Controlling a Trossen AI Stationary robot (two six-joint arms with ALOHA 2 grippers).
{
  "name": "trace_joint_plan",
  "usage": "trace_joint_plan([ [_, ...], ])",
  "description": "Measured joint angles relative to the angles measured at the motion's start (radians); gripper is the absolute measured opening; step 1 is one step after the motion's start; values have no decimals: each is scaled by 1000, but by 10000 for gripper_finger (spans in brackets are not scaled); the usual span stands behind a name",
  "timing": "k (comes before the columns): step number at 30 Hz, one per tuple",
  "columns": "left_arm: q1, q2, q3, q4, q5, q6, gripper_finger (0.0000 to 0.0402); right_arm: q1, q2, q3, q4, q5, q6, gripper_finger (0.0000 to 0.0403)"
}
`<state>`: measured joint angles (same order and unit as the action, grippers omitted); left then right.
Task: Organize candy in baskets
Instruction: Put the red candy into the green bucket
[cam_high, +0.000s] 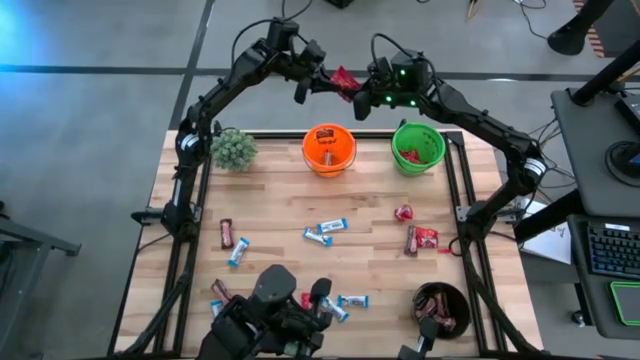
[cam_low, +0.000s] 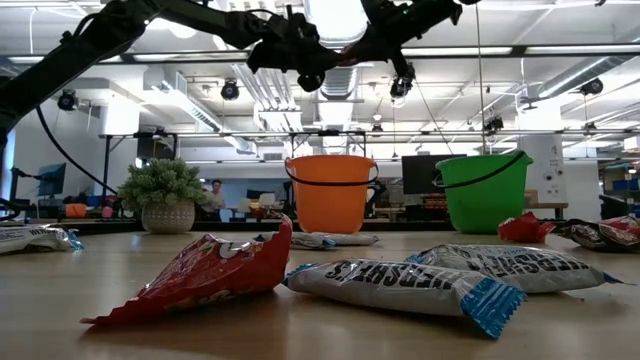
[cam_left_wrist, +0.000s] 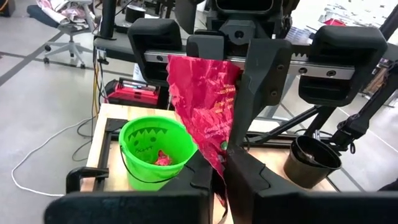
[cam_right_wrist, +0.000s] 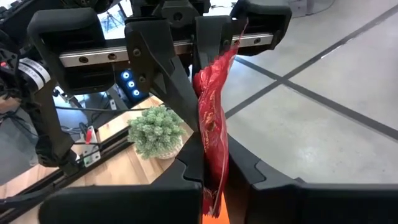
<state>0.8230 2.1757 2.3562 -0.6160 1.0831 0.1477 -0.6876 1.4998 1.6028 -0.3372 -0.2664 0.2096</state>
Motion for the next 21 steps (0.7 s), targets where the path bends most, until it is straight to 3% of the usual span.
trace_joint_plan([
  [10, 2, 0, 0, 14, -3, -9, 93, -21, -15, 0, -97, 5, -3, 13],
  [16, 9, -2, 0, 14, -2, -19, 132, -42, -61, 0, -313, 8, -12, 13],
  [21, 13, -3, 0, 14, -1, -19, 139, -60, -90, 0, -494, 34, -30, 12],
])
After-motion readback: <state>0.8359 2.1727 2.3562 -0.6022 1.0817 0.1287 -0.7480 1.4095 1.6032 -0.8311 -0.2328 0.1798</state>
